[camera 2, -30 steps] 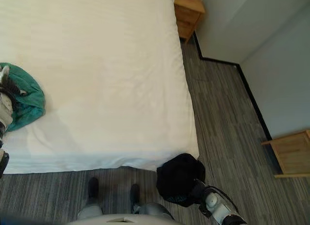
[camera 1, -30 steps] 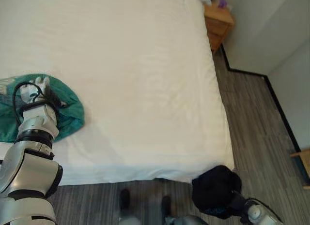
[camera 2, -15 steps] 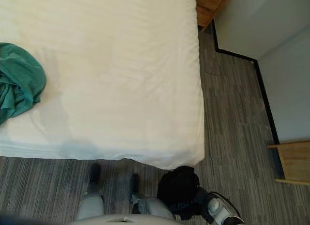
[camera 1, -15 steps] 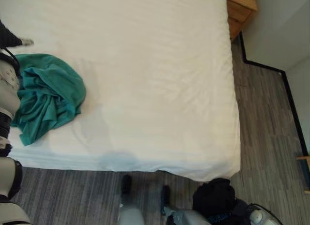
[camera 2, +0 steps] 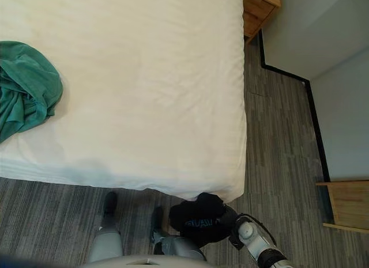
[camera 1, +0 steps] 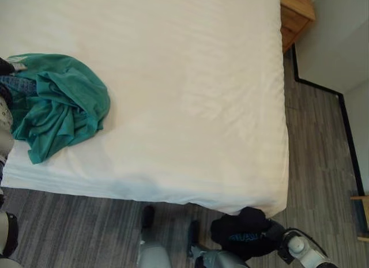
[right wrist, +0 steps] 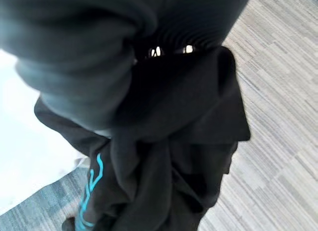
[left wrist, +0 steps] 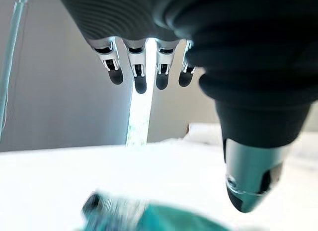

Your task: Pick up bed clothes into laundry basket.

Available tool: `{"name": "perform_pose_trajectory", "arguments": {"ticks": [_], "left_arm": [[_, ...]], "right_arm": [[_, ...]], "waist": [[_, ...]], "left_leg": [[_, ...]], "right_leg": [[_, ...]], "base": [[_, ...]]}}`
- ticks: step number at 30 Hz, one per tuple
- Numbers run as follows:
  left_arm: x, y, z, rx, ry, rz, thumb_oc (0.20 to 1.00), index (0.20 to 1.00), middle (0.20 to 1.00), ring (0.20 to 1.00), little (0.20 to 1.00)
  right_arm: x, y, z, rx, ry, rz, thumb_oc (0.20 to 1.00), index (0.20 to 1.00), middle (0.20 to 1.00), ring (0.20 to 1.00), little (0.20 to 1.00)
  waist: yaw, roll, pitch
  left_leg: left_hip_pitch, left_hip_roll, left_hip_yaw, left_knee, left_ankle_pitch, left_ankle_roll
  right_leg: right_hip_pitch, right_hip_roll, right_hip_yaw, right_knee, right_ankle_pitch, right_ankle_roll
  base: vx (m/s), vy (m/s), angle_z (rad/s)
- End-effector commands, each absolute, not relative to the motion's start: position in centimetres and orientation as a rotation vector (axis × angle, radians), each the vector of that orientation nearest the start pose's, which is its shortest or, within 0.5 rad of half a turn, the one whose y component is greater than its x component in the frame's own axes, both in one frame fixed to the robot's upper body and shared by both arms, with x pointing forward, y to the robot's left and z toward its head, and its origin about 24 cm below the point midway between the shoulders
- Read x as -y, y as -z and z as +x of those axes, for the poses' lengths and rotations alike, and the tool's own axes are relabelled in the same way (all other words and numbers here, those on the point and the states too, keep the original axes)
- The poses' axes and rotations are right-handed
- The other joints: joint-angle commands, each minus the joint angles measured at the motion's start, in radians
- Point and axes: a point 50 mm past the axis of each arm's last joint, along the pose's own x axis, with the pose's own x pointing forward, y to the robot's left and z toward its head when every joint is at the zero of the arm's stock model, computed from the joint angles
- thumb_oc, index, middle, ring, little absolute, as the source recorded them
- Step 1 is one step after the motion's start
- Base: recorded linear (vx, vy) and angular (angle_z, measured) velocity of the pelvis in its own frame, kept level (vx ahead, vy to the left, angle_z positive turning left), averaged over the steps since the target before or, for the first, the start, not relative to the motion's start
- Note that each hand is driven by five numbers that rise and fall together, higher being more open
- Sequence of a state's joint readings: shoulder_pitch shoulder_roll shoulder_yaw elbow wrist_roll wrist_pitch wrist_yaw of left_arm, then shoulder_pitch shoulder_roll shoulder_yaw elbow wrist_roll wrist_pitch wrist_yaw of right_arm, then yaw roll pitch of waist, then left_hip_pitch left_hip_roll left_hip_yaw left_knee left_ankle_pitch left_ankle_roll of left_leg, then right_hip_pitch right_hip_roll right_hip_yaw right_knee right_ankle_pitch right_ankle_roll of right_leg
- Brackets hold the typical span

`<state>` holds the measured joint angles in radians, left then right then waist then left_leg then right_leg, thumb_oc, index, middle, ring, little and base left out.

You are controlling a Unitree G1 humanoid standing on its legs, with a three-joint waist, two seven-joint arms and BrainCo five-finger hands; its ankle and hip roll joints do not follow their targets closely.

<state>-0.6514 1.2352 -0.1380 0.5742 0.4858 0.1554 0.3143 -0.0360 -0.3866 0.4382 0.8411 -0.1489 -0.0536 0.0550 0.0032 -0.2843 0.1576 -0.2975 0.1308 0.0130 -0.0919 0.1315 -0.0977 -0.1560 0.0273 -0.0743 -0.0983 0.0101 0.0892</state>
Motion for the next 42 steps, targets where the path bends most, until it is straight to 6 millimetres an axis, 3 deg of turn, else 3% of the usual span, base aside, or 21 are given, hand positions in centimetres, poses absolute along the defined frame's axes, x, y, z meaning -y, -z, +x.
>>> {"name": "perform_pose_trajectory", "arguments": {"ticks": [1,2,4,6,8,9,10,11,12,14,18,23,25,28,31,33,34,36,38,39,42], "left_arm": [[-40.0,-27.9,28.0,0.063,-0.809,1.619,1.000,1.000,1.000,1.000,1.000],[-40.0,-26.8,28.1,0.035,-0.773,1.619,1.000,1.000,1.000,1.000,1.000],[-40.1,-26.7,27.9,0.031,-0.774,1.618,1.000,1.000,1.000,1.000,1.000],[-38.9,-21.4,29.3,-0.124,-0.499,1.643,1.000,1.000,1.000,1.000,1.000],[-38.9,-17.4,29.9,-0.294,-0.302,1.673,1.000,1.000,1.000,1.000,1.000],[-38.8,-17.5,30.0,-0.290,-0.301,1.674,1.000,1.000,1.000,1.000,1.000],[-38.8,-15.1,30.2,-0.398,-0.222,1.712,1.000,1.000,1.000,1.000,1.000],[-38.6,-15.1,30.5,-0.393,-0.218,1.715,1.000,1.000,1.000,1.000,1.000],[-38.0,-13.2,30.7,-0.459,-0.112,1.794,0.937,0.937,0.937,0.937,0.937],[-36.5,-11.2,31.3,-0.494,-0.007,1.823,0.200,0.200,0.200,0.200,0.200],[-35.8,-9.9,31.5,-0.492,0.019,1.783,0.200,0.200,0.200,0.200,0.200],[-34.2,-10.5,32.0,-0.385,0.046,1.788,0.200,0.200,0.200,0.200,0.200],[-33.4,-11.6,31.9,-0.273,0.005,1.722,0.200,0.200,0.200,0.200,0.200],[-33.8,-12.1,30.7,-0.219,-0.062,1.592,0.200,0.200,0.200,0.200,0.200],[-34.6,-9.8,27.4,-0.158,-0.213,1.003,0.200,0.200,0.200,0.200,0.200],[-34.1,-9.5,26.8,-0.147,-0.189,0.922,0.200,0.200,0.200,0.200,0.200],[-33.2,-8.6,25.6,-0.101,-0.171,0.699,0.200,0.200,0.200,0.200,0.200],[-32.6,-8.4,25.2,-0.073,-0.156,0.611,0.200,0.200,0.200,0.200,0.200],[-31.2,-8.0,23.9,-0.011,-0.136,0.403,0.200,0.200,0.200,0.200,0.200],[-31.2,-8.0,23.9,-0.012,-0.137,0.402,0.200,0.200,0.200,0.200,0.200],[-29.9,-7.1,22.6,0.005,-0.115,0.252,0.200,0.200,0.200,0.200,0.200]], "right_arm": [[22.3,12.8,15.1,-0.905,-0.350,-0.631,0.200,0.200,0.200,0.200,0.200],[22.4,12.9,14.9,-0.917,-0.345,-0.632,0.200,0.200,0.200,0.200,0.200],[22.5,12.9,14.9,-0.917,-0.347,-0.636,0.200,0.200,0.200,0.200,0.200],[22.9,13.5,14.4,-0.972,-0.329,-0.637,0.200,0.200,0.200,0.200,0.200],[23.1,13.5,14.5,-0.980,-0.348,-0.671,0.200,0.200,0.200,0.200,0.200],[23.1,13.5,14.6,-0.980,-0.345,-0.668,0.200,0.200,0.200,0.200,0.200],[22.9,13.3,15.1,-0.962,-0.365,-0.686,0.200,0.200,0.200,0.200,0.200],[23.0,13.3,15.0,-0.964,-0.361,-0.682,0.200,0.200,0.200,0.200,0.200],[22.8,13.2,15.2,-0.950,-0.373,-0.691,0.200,0.200,0.200,0.200,0.200],[22.5,12.5,16.3,-0.893,-0.377,-0.696,0.200,0.200,0.200,0.200,0.200],[22.5,11.7,17.2,-0.836,-0.368,-0.685,0.200,0.200,0.200,0.200,0.200],[23.2,12.0,16.4,-0.869,-0.348,-0.680,0.200,0.200,0.200,0.200,0.200],[23.7,12.4,15.4,-0.914,-0.333,-0.670,0.200,0.200,0.200,0.200,0.200],[24.5,11.8,15.4,-0.895,-0.270,-0.592,0.200,0.200,0.200,0.200,0.200],[25.6,7.4,18.3,-0.645,-0.087,-0.289,0.200,0.200,0.200,0.200,0.200],[25.7,6.1,18.7,-0.577,-0.087,-0.270,0.200,0.200,0.200,0.200,0.200],[25.8,2.4,20.4,-0.385,-0.070,-0.181,0.200,0.200,0.200,0.200,0.200],[25.6,1.3,20.7,-0.318,-0.070,-0.120,0.200,0.200,0.200,0.200,0.200],[24.8,-2.8,22.0,-0.087,-0.075,0.058,0.200,0.200,0.200,0.200,0.200],[24.8,-2.8,21.9,-0.088,-0.076,0.058,0.200,0.200,0.200,0.200,0.200],[23.7,-5.9,22.3,0.079,-0.111,0.172,0.200,0.200,0.200,0.200,0.200]], "waist": [[0.027,-0.048,-0.018],[0.028,-0.049,-0.014],[0.025,-0.046,-0.015],[0.019,-0.041,-0.004],[0.008,-0.036,-0.005],[0.011,-0.038,-0.004],[-0.003,-0.038,-0.010],[0.002,-0.038,-0.009],[-0.006,-0.036,-0.011],[-0.017,-0.041,-0.015],[-0.025,-0.035,-0.017],[-0.021,-0.016,-0.028],[-0.010,0.004,-0.043],[-0.009,0.021,-0.057],[-0.009,0.065,-0.087],[-0.009,0.077,-0.097],[-0.008,0.098,-0.113],[-0.009,0.110,-0.123],[-0.005,0.132,-0.141],[-0.006,0.133,-0.142],[-0.001,0.153,-0.157]], "left_leg": [[0.062,-0.051,-0.033,0.005,-0.077,0.045],[0.061,-0.052,-0.033,0.005,-0.077,0.045],[0.062,-0.052,-0.032,0.005,-0.078,0.045],[0.060,-0.054,-0.033,0.005,-0.075,0.047],[0.069,-0.051,-0.028,0.005,-0.083,0.048],[0.065,-0.053,-0.028,0.005,-0.076,0.048],[0.068,-0.053,-0.025,0.005,-0.075,0.050],[0.067,-0.053,-0.025,0.005,-0.076,0.050],[0.077,-0.049,-0.023,0.005,-0.086,0.050],[0.079,-0.052,-0.011,0.005,-0.084,0.051],[0.090,-0.052,0.000,0.005,-0.088,0.051],[0.110,-0.060,0.003,0.005,-0.095,0.053],[0.119,-0.069,-0.004,0.005,-0.099,0.054],[0.129,-0.075,-0.008,0.005,-0.100,0.054],[0.159,-0.086,-0.007,0.005,-0.105,0.055],[0.161,-0.091,-0.006,0.005,-0.099,0.055],[0.177,-0.097,-0.004,0.005,-0.099,0.058],[0.185,-0.099,-0.003,0.005,-0.100,0.058],[0.208,-0.105,-0.003,0.005,-0.101,0.062],[0.209,-0.104,-0.003,0.005,-0.102,0.062],[0.234,-0.108,-0.003,0.005,-0.105,0.066]], "right_leg": [[-0.080,-0.067,0.018,0.011,0.118,0.068],[-0.080,-0.067,0.018,0.011,0.119,0.067],[-0.080,-0.066,0.019,0.011,0.119,0.067],[-0.080,-0.066,0.019,0.011,0.121,0.065],[-0.073,-0.064,0.024,0.011,0.120,0.067],[-0.077,-0.066,0.024,0.011,0.124,0.067],[-0.077,-0.066,0.031,0.011,0.127,0.068],[-0.078,-0.066,0.031,0.011,0.127,0.068],[-0.072,-0.064,0.035,0.011,0.123,0.068],[-0.077,-0.065,0.043,0.011,0.130,0.068],[-0.075,-0.067,0.051,0.011,0.132,0.068],[-0.061,-0.071,0.053,0.011,0.126,0.068],[-0.048,-0.079,0.045,0.011,0.118,0.067],[-0.034,-0.085,0.039,0.011,0.112,0.068],[-0.004,-0.100,0.035,0.013,0.107,0.069],[0.000,-0.105,0.032,0.012,0.111,0.069],[0.013,-0.112,0.030,0.014,0.113,0.069],[0.023,-0.115,0.028,0.015,0.111,0.070],[0.045,-0.123,0.024,0.020,0.109,0.068],[0.046,-0.123,0.024,0.020,0.108,0.069],[0.069,-0.129,0.021,0.024,0.098,0.066]], "base": [[0.00,0.000,0.00],[0.00,0.000,0.00],[0.00,0.000,0.00],[-0.04,0.023,0.02],[-0.01,0.017,0.01],[0.00,0.000,0.00],[0.00,0.000,0.00],[0.00,0.000,0.00],[0.00,0.000,0.00],[-0.01,0.015,0.00],[0.00,0.018,-0.11],[0.00,0.012,-0.07],[0.04,0.034,0.02],[0.04,0.038,0.02],[0.05,0.090,-0.01],[0.01,0.074,0.07],[0.05,0.108,0.03],[0.03,0.056,-0.01],[0.02,0.039,0.01],[0.03,0.032,-0.01],[0.00,0.000,0.00]]}}
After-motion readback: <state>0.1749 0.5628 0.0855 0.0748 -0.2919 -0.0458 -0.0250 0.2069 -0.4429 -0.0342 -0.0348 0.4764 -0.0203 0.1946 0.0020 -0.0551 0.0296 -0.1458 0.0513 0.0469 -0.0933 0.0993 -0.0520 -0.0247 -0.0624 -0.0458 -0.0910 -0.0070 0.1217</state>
